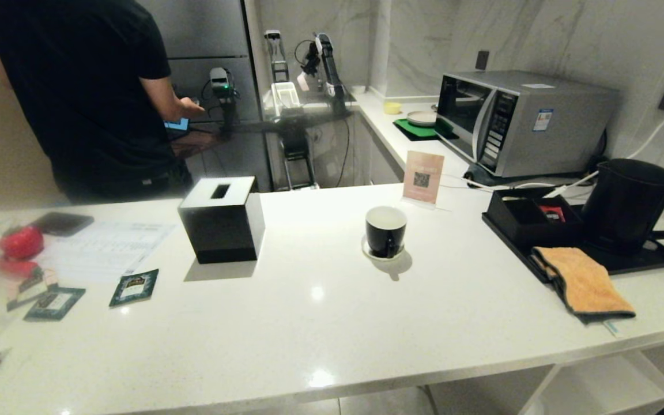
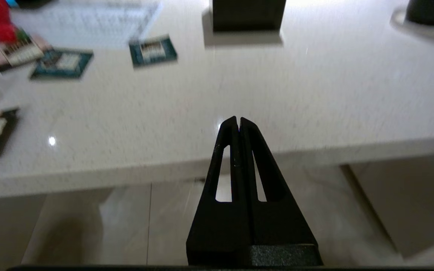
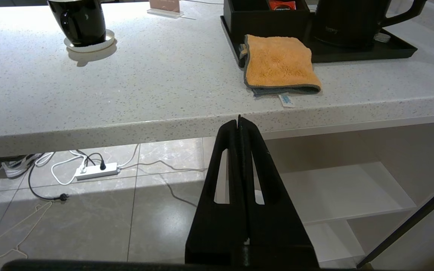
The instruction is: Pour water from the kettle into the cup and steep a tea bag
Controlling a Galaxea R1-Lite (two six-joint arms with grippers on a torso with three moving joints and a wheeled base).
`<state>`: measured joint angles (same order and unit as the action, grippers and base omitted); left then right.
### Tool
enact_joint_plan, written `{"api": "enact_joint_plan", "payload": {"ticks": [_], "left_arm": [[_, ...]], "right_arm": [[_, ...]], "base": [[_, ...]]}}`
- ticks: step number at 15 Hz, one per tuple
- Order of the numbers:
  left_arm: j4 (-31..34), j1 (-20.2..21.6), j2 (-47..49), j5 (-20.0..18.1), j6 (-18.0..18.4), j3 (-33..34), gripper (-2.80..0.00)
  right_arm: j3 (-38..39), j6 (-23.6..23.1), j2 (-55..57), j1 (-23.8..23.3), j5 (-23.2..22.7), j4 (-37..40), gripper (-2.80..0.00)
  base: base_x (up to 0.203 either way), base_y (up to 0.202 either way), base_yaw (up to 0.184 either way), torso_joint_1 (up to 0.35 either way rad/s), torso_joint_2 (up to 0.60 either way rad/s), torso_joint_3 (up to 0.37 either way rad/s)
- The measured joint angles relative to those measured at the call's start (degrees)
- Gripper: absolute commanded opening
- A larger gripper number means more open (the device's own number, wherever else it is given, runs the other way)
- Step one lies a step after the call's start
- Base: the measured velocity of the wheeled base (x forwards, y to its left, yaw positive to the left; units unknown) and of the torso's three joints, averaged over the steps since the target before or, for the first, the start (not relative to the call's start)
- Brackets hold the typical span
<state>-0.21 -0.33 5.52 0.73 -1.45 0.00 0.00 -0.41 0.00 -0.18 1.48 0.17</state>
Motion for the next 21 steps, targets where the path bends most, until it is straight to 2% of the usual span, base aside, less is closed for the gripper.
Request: {"api": "enact_joint_plan", "payload": {"ticks": [5, 21], "left_arm": [[0.13, 0.23, -5.05, 0.04, -0.12, 0.0, -2.8], [0.13, 0.23, -5.52, 0.02, -0.13, 0.0, -2.8]], "right_arm": [[0.0, 0.0, 0.0, 0.0, 0.0, 0.0, -2.8], [0.0, 0.12, 0.0, 0.0, 0.0, 0.01, -2.8]], "base": [[0.0, 0.0, 0.0, 0.0, 0.0, 0.0], [0.0, 0.0, 0.0, 0.0, 0.0, 0.0]]}}
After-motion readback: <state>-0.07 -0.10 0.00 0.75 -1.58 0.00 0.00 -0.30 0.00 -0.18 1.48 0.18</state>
